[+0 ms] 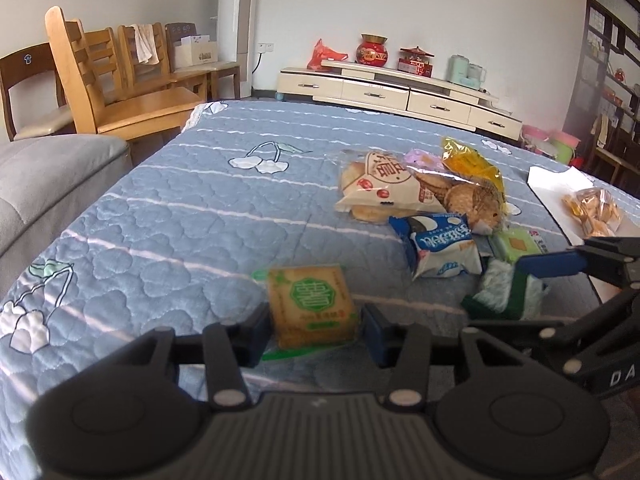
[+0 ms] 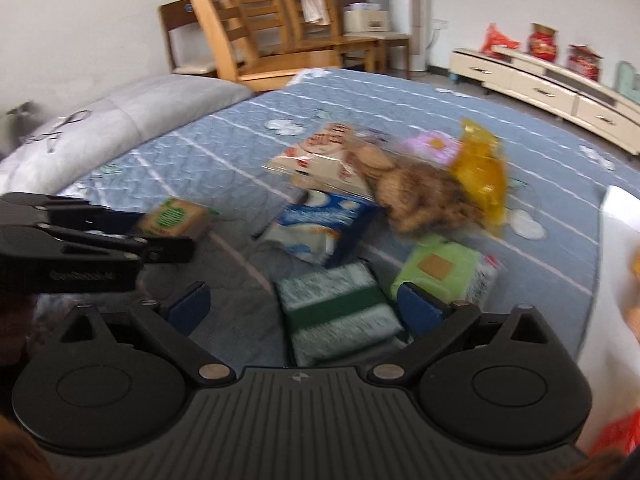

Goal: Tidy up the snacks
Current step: 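Grasp the dark green and white packet with the right tool, then carry the cake packet and dark green packet with both tools over the white box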

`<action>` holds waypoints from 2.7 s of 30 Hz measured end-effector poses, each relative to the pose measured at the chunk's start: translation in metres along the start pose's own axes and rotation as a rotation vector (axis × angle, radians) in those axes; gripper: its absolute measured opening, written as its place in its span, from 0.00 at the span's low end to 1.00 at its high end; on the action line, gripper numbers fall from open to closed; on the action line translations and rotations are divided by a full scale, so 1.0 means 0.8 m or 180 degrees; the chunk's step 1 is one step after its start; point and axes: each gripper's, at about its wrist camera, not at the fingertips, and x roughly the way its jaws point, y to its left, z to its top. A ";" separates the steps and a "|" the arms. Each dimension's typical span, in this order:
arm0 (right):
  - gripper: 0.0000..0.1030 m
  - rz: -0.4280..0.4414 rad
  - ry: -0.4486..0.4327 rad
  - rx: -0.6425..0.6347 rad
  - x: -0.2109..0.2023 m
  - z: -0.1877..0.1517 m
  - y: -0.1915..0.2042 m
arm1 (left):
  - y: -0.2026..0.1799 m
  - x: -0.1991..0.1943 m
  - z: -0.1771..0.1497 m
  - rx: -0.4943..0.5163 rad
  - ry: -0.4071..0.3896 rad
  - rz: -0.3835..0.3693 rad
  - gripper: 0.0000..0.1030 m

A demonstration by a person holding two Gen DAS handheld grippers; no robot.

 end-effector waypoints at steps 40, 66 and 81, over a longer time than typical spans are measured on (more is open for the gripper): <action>0.62 -0.0996 -0.0764 0.0647 -0.189 -0.046 0.010 | -0.094 -0.115 0.020 0.0220 -0.0392 -0.0046 0.45; 0.62 -0.1432 -0.1044 0.0819 -0.252 -0.067 -0.010 | -0.162 -0.135 0.034 0.0417 -0.0474 -0.0270 0.45; 0.62 -0.1677 -0.1100 0.0959 -0.277 -0.080 -0.026 | -0.211 -0.127 0.045 0.0571 -0.0465 -0.0530 0.45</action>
